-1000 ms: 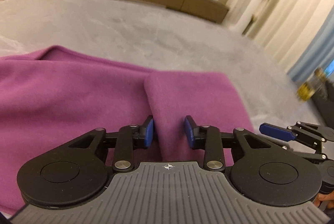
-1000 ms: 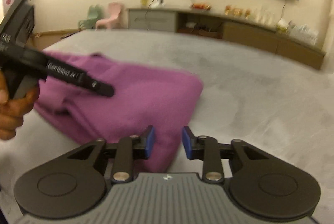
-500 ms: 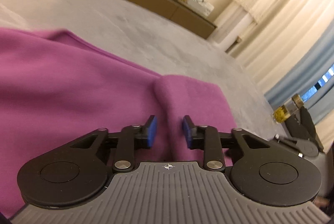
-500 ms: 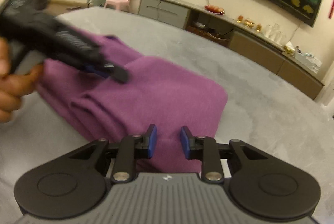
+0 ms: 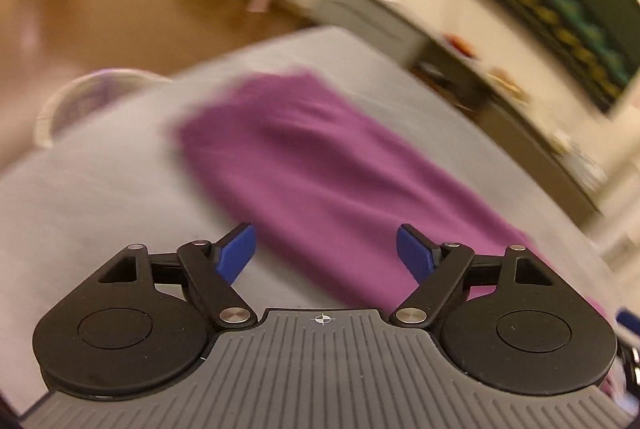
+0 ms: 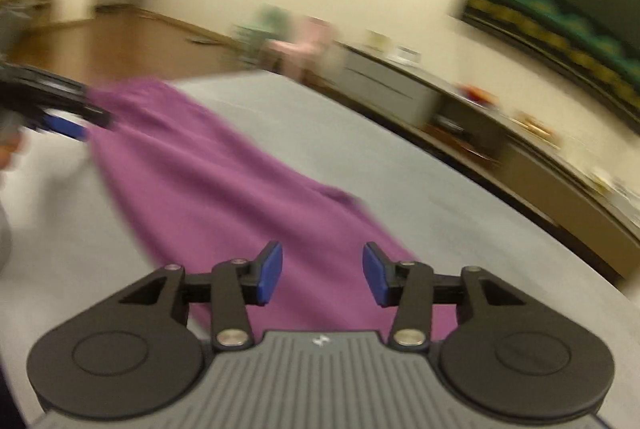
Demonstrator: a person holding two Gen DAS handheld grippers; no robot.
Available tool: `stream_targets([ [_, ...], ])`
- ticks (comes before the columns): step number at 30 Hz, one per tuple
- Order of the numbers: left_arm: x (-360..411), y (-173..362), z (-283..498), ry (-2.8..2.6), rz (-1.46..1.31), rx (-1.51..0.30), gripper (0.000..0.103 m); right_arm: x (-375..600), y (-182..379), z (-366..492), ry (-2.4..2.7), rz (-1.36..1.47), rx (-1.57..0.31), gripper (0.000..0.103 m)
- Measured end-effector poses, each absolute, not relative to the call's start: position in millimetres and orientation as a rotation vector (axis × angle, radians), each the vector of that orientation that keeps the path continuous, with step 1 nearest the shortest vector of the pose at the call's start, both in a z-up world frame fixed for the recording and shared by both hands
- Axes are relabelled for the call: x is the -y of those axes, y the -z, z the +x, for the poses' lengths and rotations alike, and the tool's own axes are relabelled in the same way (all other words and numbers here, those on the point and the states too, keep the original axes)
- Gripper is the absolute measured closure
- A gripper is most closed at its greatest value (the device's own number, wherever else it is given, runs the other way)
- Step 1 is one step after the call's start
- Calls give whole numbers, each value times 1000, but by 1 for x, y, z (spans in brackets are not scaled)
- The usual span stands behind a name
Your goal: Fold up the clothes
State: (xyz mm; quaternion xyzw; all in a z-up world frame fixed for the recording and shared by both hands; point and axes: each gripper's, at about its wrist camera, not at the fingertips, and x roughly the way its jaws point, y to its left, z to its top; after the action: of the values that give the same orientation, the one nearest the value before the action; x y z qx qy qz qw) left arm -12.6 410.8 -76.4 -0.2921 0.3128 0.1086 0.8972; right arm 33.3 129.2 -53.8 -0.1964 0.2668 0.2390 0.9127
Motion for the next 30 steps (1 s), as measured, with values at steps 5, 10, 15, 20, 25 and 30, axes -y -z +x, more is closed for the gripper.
stream_targets([
  [5, -454, 86, 2, -259, -656, -603, 27, -239, 69, 58, -655, -458, -550, 59],
  [10, -467, 91, 17, -193, -670, -575, 83, -279, 70, 109, -656, -411, -643, 73],
  [15, -461, 95, 21, -174, -677, -538, 102, -296, 99, 143, -611, -363, -823, 79],
  [20, -450, 81, 13, -139, -654, -447, 103, -283, 96, 148, -631, -278, -858, 79],
  [25, -416, 64, 11, -77, -505, -408, 103, -282, 92, 154, -628, -260, -904, 78],
  [30, -415, 71, 11, -147, -517, -425, 103, -292, 62, 168, -612, -226, -864, 53],
])
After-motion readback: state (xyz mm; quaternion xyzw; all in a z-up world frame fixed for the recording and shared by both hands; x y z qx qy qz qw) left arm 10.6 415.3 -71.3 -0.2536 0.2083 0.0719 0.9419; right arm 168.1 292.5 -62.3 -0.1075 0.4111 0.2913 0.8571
